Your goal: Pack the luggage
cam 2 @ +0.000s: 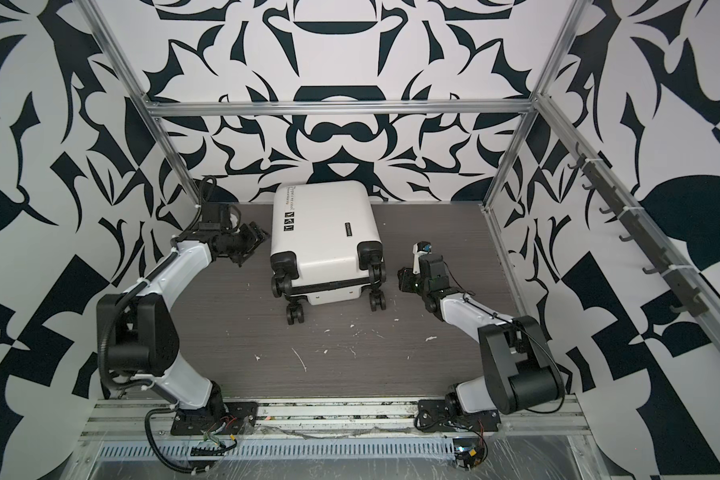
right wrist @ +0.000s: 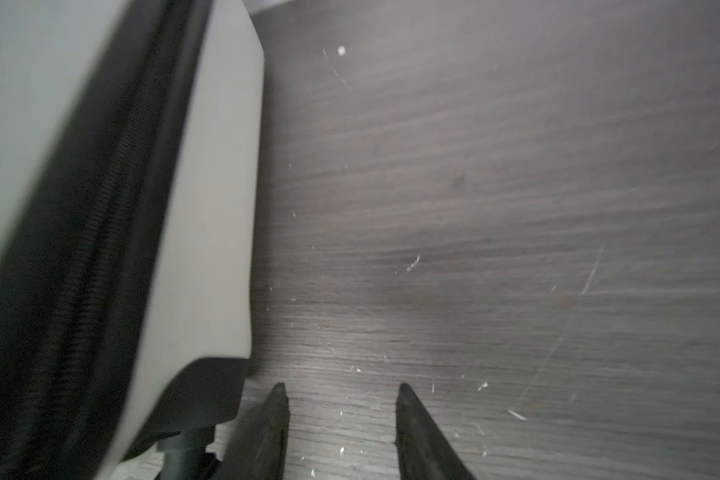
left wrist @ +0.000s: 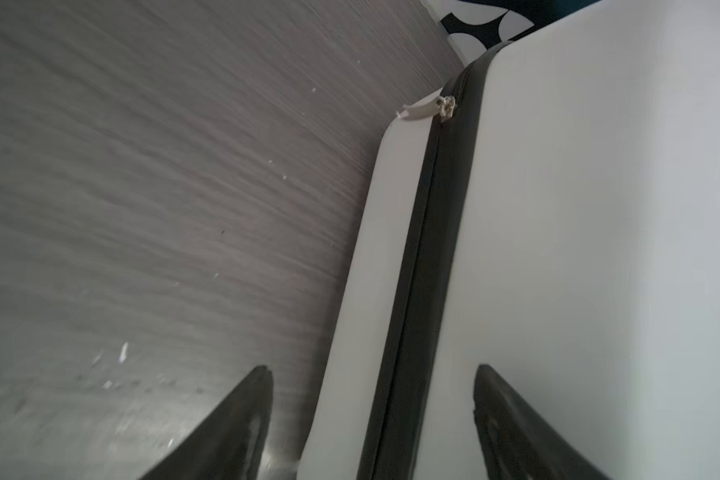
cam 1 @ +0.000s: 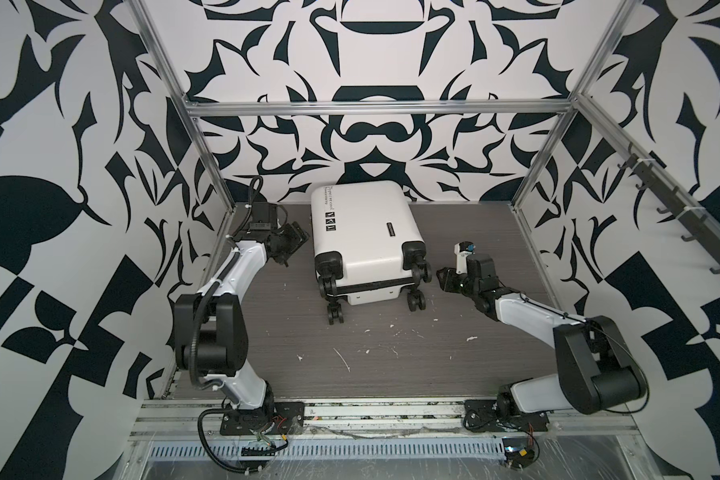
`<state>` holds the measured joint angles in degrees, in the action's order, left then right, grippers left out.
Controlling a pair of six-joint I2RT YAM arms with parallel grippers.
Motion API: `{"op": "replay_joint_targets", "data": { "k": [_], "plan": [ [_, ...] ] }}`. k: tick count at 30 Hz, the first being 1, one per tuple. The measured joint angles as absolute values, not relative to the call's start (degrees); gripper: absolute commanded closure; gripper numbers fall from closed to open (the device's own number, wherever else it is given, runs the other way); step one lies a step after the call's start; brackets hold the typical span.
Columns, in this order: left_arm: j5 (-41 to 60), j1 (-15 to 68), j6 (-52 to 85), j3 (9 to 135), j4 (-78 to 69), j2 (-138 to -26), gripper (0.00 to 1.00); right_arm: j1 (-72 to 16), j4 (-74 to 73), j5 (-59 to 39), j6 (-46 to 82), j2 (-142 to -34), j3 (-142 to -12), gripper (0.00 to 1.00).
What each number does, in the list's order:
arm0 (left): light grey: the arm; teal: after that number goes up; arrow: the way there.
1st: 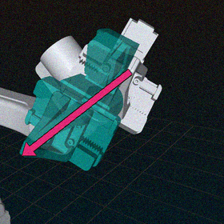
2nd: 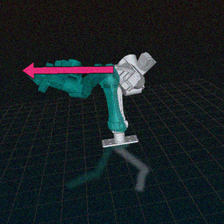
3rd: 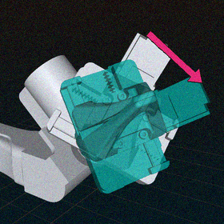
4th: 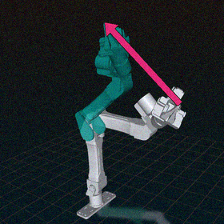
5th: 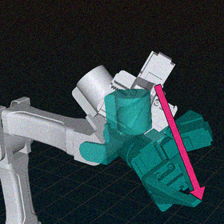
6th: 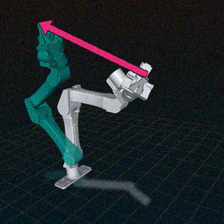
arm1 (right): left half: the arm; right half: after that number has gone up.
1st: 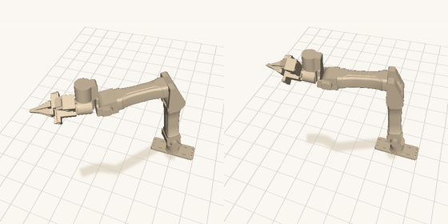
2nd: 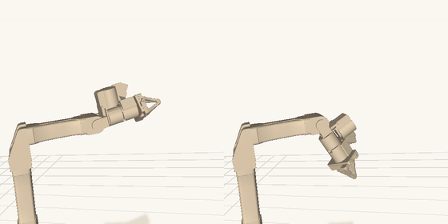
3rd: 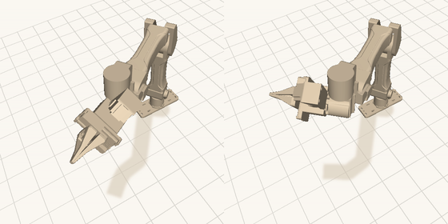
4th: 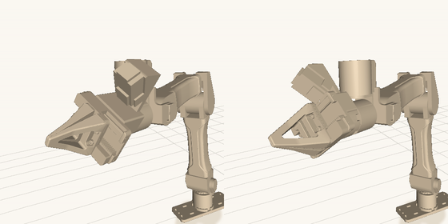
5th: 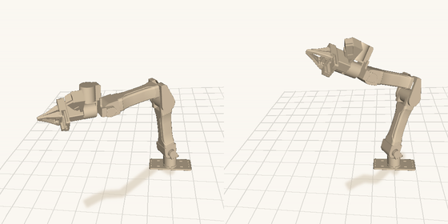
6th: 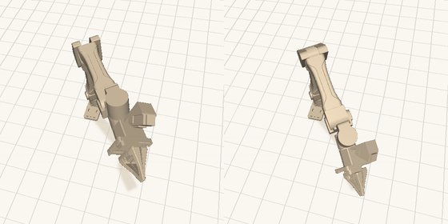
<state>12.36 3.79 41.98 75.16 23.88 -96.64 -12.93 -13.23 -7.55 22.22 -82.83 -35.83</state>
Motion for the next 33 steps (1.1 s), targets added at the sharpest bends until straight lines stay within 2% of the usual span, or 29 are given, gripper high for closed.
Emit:
{"op": "replay_joint_targets", "data": {
  "k": [13,24,33],
  "plan": [
    [11.0,6.9,40.1,84.3,26.0,-105.1,0.26,-18.5,-26.6,-8.9,30.0,-87.8,-27.0,0.59],
    [10.7,7.8,38.6,90.0,26.6,-108.4,0.27,-30.7,-33.4,3.2,32.1,-87.7,-23.7,0.59],
    [13.5,8.5,37.0,96.0,26.7,-112.7,0.27,-39.2,-35.9,8.9,33.8,-88.5,-21.8,0.59]
  ]
}}
